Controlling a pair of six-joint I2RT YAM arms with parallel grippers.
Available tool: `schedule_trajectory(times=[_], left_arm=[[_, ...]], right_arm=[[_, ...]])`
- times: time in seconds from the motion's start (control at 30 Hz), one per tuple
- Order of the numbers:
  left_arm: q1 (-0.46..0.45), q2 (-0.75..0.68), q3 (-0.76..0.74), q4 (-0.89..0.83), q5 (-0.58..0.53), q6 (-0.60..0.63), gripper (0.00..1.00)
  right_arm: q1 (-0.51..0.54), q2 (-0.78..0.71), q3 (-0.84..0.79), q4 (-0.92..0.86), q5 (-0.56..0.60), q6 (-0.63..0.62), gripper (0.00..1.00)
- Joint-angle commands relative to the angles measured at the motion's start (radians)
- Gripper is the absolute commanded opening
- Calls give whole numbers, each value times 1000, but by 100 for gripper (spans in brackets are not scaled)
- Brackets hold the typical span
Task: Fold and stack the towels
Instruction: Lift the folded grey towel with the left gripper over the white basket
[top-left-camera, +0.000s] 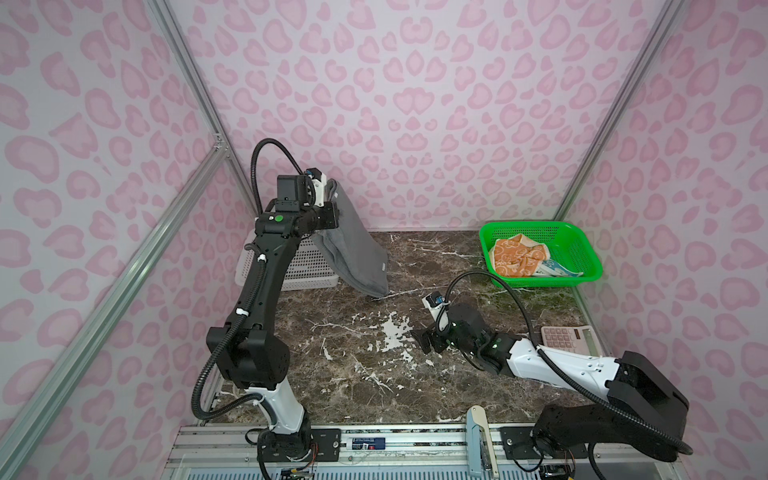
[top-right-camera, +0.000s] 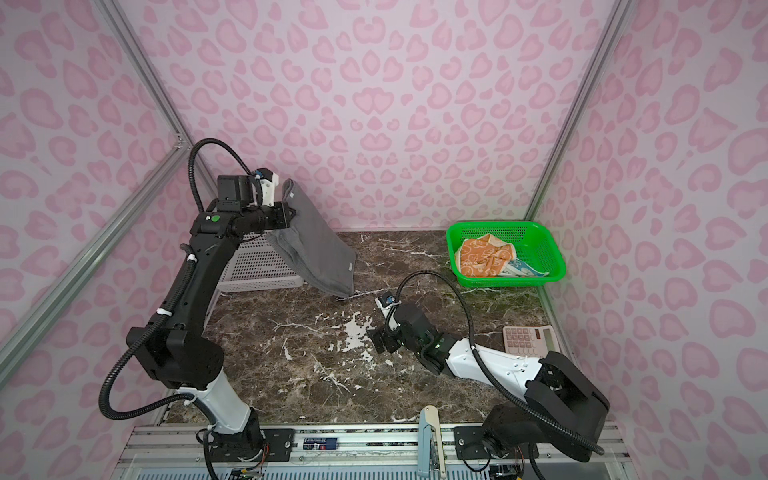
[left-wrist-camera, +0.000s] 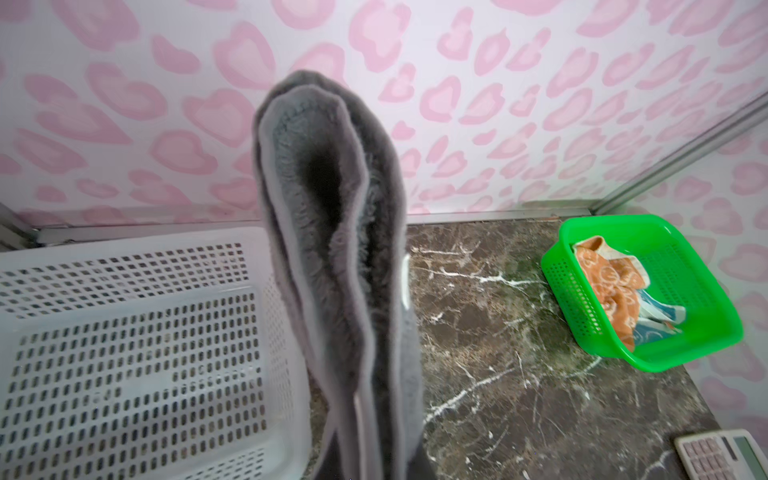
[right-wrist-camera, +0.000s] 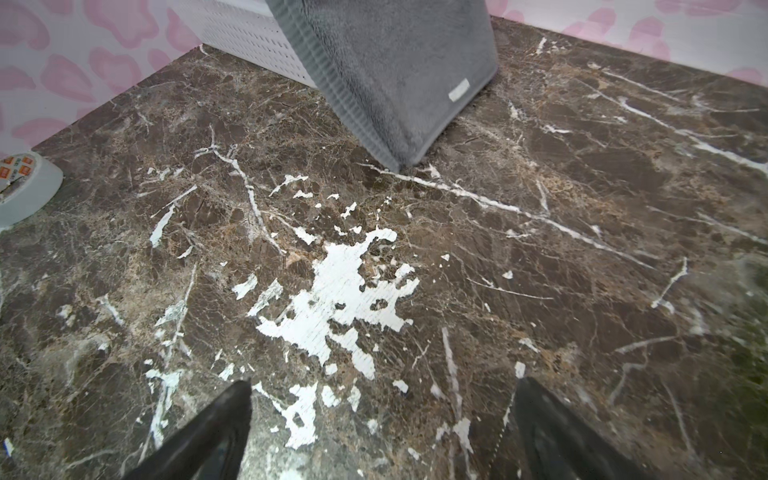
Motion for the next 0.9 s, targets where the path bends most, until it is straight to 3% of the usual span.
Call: schedule_trajectory(times=[0.0, 0.33, 0.87], left_arm=[[42, 41, 61, -16, 16, 28, 3], [176, 135, 233, -68, 71, 46, 3], [334, 138, 228, -83, 63, 98, 3]], right_arm=[[0, 15, 3, 33, -16, 16, 99], [0, 47, 21, -6, -58, 26, 99], [2, 90, 27, 3, -86, 48, 99]])
